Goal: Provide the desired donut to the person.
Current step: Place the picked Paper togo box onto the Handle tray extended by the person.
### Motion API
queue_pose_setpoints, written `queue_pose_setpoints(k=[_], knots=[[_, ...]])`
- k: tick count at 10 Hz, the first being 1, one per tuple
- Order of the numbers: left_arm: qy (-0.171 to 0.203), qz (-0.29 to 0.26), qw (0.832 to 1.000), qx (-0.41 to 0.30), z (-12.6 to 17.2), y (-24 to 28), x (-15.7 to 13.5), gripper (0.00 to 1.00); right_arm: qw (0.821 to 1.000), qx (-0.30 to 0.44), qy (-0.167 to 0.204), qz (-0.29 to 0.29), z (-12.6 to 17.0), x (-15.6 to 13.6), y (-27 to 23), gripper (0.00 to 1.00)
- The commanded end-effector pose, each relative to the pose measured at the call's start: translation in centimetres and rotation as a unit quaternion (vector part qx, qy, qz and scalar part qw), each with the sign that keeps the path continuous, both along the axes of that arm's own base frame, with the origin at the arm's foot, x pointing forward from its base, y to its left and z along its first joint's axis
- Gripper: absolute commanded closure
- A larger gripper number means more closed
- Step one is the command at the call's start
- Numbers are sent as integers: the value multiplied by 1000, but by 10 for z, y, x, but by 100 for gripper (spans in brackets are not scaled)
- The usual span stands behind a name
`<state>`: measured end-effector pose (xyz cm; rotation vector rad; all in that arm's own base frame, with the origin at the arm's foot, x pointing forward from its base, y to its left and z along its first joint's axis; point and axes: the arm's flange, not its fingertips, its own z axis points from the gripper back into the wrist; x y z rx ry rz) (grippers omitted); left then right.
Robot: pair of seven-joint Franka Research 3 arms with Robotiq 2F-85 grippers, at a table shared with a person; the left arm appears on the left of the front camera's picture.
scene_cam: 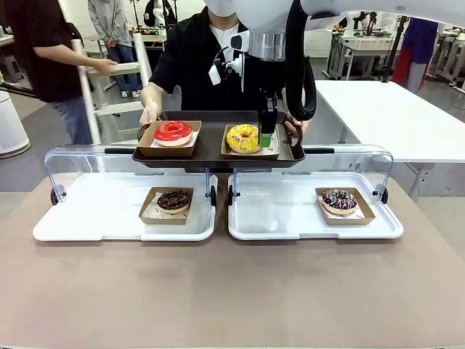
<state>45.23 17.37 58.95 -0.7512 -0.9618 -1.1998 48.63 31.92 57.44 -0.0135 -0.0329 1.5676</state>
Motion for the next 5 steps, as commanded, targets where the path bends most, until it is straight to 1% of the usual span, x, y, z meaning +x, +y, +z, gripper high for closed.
queue_pose_setpoints(k=[1,2,3,5], knots=[[1,2,1000,-4,2,0,-2,0,1000,5,7,10,5,1,-1,0],[1,2,1000,-4,2,0,-2,0,1000,7,6,11,6,1,-1,4],[1,2,1000,-4,2,0,-2,0,1000,8,8,12,5,1,-2,0],[1,2,1000,-4,2,0,-2,0,1000,10,11,13,5,2,-3,0]])
